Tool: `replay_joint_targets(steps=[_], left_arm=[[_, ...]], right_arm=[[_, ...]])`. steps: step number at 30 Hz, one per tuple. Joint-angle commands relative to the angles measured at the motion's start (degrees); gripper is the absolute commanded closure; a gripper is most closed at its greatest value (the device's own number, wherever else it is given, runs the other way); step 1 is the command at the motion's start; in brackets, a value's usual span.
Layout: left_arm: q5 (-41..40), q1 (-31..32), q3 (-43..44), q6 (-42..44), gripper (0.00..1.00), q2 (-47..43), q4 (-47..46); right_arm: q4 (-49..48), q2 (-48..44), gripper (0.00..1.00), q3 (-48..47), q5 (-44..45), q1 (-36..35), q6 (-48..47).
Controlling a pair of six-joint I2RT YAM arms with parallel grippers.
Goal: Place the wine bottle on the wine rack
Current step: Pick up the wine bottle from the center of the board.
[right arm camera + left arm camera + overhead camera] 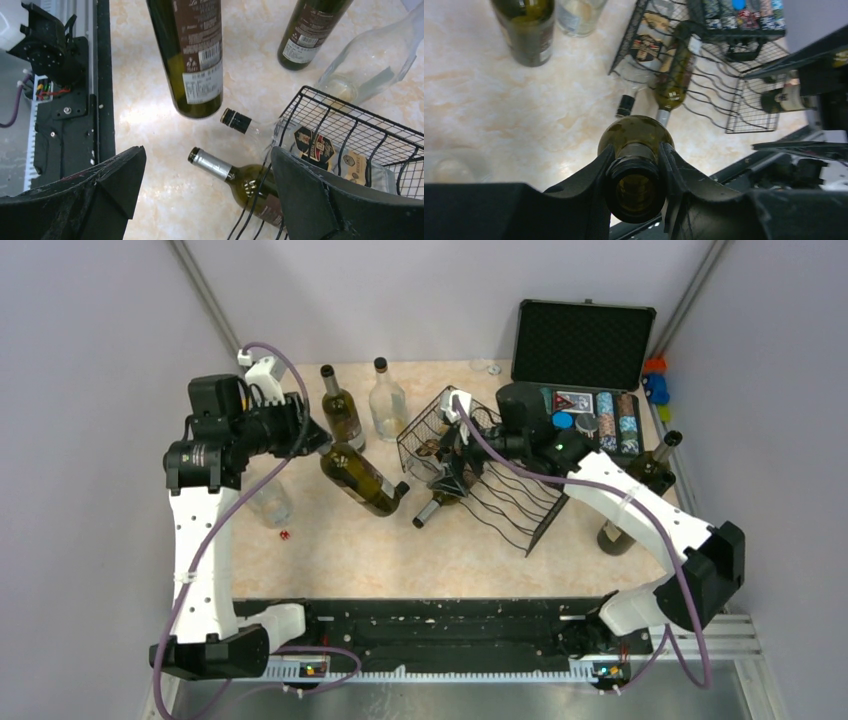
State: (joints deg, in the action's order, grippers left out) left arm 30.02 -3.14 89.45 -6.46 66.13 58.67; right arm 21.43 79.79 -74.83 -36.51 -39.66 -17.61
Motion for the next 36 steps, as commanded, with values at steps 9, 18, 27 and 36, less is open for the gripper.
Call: replay_joint_targets(steps=[9,18,27,36], left_arm=[[18.97,-0.03,1.87,-18.21,1.0,2.88,-17.74],[21.86,0.16,-2.15,-25.99,1.0,2.66,-26.17],[23.99,0.25,-5.76,-31.43,1.0,1.88,-31.8],[25.39,0.25,-8.29,-36.07,1.0,1.11,-37.13]], right_arm=[[-3.77,5.46,0.01,-7.64,5.73,-4.45,6.18],[-4.37,6.53,0.01,-6.32,9.97,-4.64,6.85],[-4.66,7.12,0.01,-4.14,14.32,-4.74,5.87],[-5.0,6.39,0.01,-1.28,16.74,-4.73,4.19]])
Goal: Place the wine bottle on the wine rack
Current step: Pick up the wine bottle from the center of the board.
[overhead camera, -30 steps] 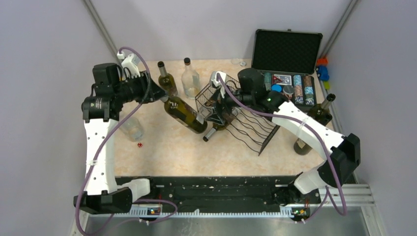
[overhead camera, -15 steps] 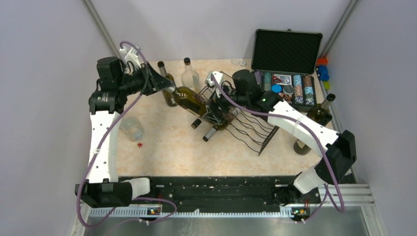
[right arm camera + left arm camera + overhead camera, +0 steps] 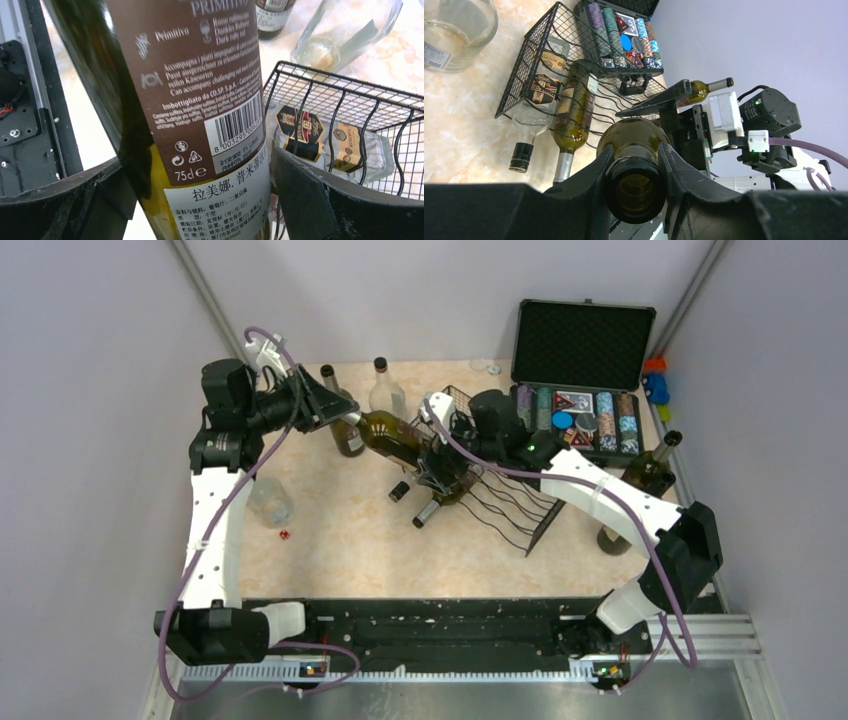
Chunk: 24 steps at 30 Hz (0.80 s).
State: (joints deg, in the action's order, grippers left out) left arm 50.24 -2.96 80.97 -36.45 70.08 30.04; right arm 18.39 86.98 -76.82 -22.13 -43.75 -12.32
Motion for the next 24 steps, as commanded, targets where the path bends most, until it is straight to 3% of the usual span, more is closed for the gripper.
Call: replay_joint_targets(steps=[1,5,8,17,20,24], left_arm=[[5.23,0.11,0.03,-6.22,1.0,-2.77,-8.65],[5.22,0.07,-0.56,-6.56,1.0,-2.76,-9.01],[5.31,0.06,-1.06,-6.85,1.0,-3.09,-9.48],[6.09,-0.02,-3.46,-5.89,1.0,-3.49,-9.98],[5.98,-0.01,-3.48,-3.08,1.0,-3.01,-8.2],[3.89,0.04,-2.4,4.25,0.8,-2.09,-2.74]], right_arm=[[-2.0,-0.84,0.01,0.9,2.5,-0.64,-1.17],[-2.23,-1.3,0.02,1.18,2.44,-0.64,-1.47],[-2.11,-1.38,0.1,1.09,2.36,-0.64,-1.82],[-0.72,-3.02,0.65,0.87,2.85,-0.64,-4.63],[-0.37,-4.85,1.0,1.6,3.66,-0.64,-6.25],[0.78,-7.36,1.0,3.46,4.26,-0.55,-9.66]])
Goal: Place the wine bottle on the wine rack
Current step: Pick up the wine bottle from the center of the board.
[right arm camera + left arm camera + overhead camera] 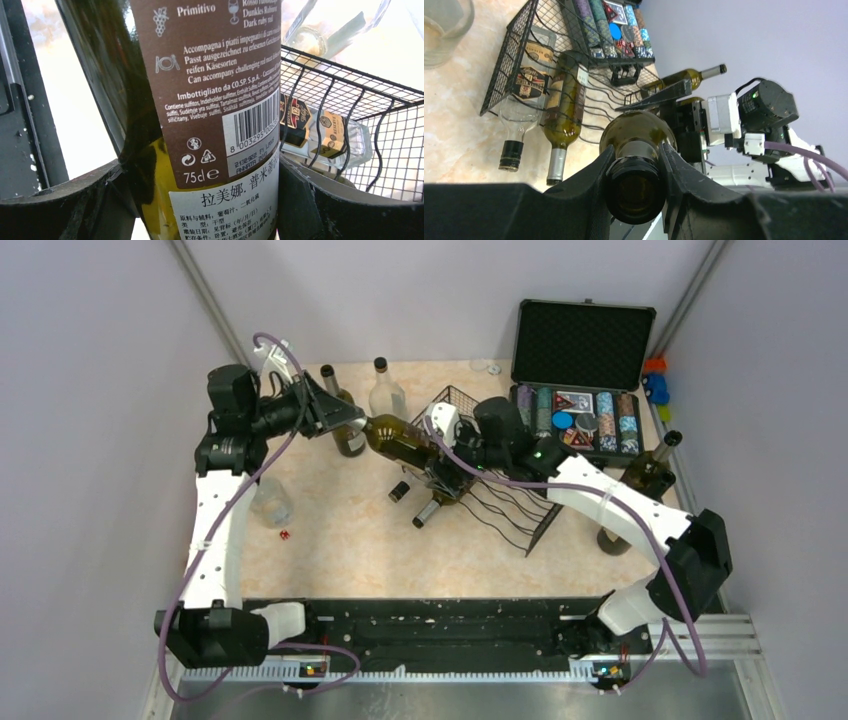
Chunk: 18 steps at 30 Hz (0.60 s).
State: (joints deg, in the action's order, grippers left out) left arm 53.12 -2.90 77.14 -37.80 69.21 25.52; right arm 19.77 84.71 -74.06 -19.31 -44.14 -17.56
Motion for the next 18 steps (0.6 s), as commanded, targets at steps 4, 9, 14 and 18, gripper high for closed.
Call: replay_joint_targets(steps=[4,9,14,18], left_arm=[[-1.48,-0.07,2.33,13.24,0.61,-0.63,6.26],[-3.65,-0.06,7.33,22.87,0.15,0.64,14.94],[-10.96,-0.04,11.53,33.21,0.06,0.64,21.14],[-17.56,-0.09,13.7,40.94,0.04,0.46,23.45]], right_arm=[[0.64,-7.83,1.0,2.74,1.42,0.47,-7.08],[3.55,-8.69,1.0,1.78,-0.15,3.04,-7.46],[7.21,-7.71,1.0,-0.61,-3.66,6.69,-7.67],[10.36,-6.83,1.0,-2.34,-6.06,8.21,-10.09]])
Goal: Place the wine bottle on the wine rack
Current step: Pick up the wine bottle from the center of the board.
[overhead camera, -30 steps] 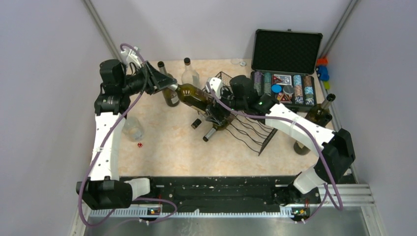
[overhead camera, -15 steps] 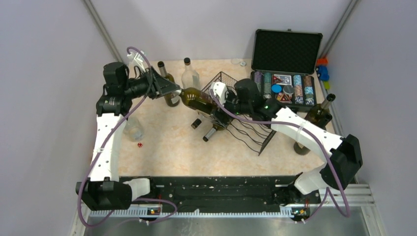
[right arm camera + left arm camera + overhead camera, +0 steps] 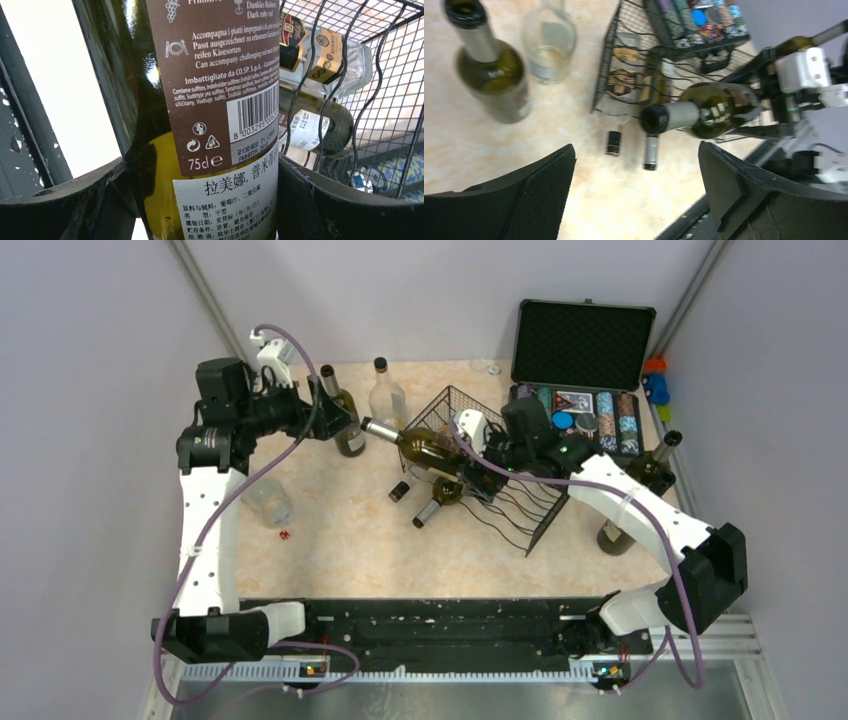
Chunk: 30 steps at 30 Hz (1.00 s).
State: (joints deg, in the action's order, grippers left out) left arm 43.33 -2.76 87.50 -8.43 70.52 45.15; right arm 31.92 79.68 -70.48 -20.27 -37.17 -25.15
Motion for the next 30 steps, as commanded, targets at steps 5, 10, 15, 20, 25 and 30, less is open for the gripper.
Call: replay_joint_targets(steps=[5,10,15,20,25,30], left_arm=[[-8.25,0.45,8.88,22.31,0.03,0.48,8.08],[-11.7,7.38,17.93,36.92,0.04,4.52,20.1],[-18.91,19.13,19.04,47.36,0.05,4.72,26.12],[-21.73,26.11,17.0,51.55,0.06,5.27,29.17],[-24.41,31.41,12.37,51.75,0.07,3.21,26.36],[-24.2,32.85,12.08,51.28,0.07,1.53,25.36]], right_arm=[[3.52,-0.16,1.0,-8.27,-7.56,1.4,-6.23],[9.94,2.39,1.0,-11.17,-11.08,1.4,-8.47],[13.69,3.78,1.0,-11.97,-11.72,1.4,-9.29],[17.67,4.92,1.0,-13.47,-13.1,1.4,-10.8],[21.4,5.73,1.0,-13.06,-13.2,1.48,-12.93],[23.07,5.3,1.0,-10.56,-13.3,1.48,-13.75]])
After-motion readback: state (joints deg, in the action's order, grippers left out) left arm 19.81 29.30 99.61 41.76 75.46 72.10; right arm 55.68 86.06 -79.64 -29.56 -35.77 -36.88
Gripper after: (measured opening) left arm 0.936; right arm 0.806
